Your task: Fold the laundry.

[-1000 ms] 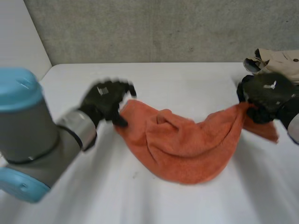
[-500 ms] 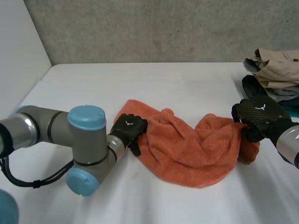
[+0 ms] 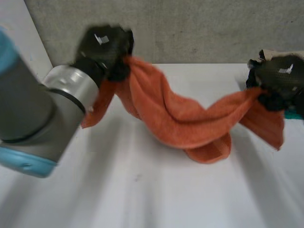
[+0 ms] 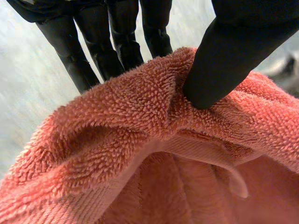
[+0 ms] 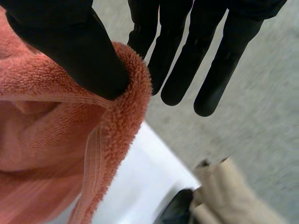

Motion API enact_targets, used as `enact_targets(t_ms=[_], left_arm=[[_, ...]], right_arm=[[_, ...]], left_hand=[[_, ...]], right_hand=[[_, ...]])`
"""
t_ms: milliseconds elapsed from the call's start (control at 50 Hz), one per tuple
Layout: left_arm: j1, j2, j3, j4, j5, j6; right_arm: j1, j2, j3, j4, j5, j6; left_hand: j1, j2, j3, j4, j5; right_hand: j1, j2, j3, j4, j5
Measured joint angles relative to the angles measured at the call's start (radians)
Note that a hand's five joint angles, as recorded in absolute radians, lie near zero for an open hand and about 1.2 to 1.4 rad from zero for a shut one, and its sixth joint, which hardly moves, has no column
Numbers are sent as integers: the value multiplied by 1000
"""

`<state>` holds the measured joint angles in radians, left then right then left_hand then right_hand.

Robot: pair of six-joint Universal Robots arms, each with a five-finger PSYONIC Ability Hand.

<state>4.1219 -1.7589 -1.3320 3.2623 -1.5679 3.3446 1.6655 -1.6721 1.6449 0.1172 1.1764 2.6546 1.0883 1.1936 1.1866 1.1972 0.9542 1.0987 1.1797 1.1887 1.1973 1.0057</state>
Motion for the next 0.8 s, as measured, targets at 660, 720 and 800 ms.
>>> enact_targets(t_ms=[660, 720, 800], left_arm=[[181, -644, 425, -93, -4, 142], [194, -644, 447, -73, -3, 140], [214, -630, 542, 12, -6, 114]], right_arm=[[312, 614, -311, -119, 345, 52], [314, 621, -348, -160, 352, 47], [314, 627, -452, -271, 369, 44]], left_hand=[[0, 0, 0, 0, 0], [0, 0, 0, 1, 0], [0, 0, 0, 4, 0]], right_hand=[[0, 1, 0, 0, 4], [0, 2, 2, 0, 4], [0, 3, 5, 1, 4]])
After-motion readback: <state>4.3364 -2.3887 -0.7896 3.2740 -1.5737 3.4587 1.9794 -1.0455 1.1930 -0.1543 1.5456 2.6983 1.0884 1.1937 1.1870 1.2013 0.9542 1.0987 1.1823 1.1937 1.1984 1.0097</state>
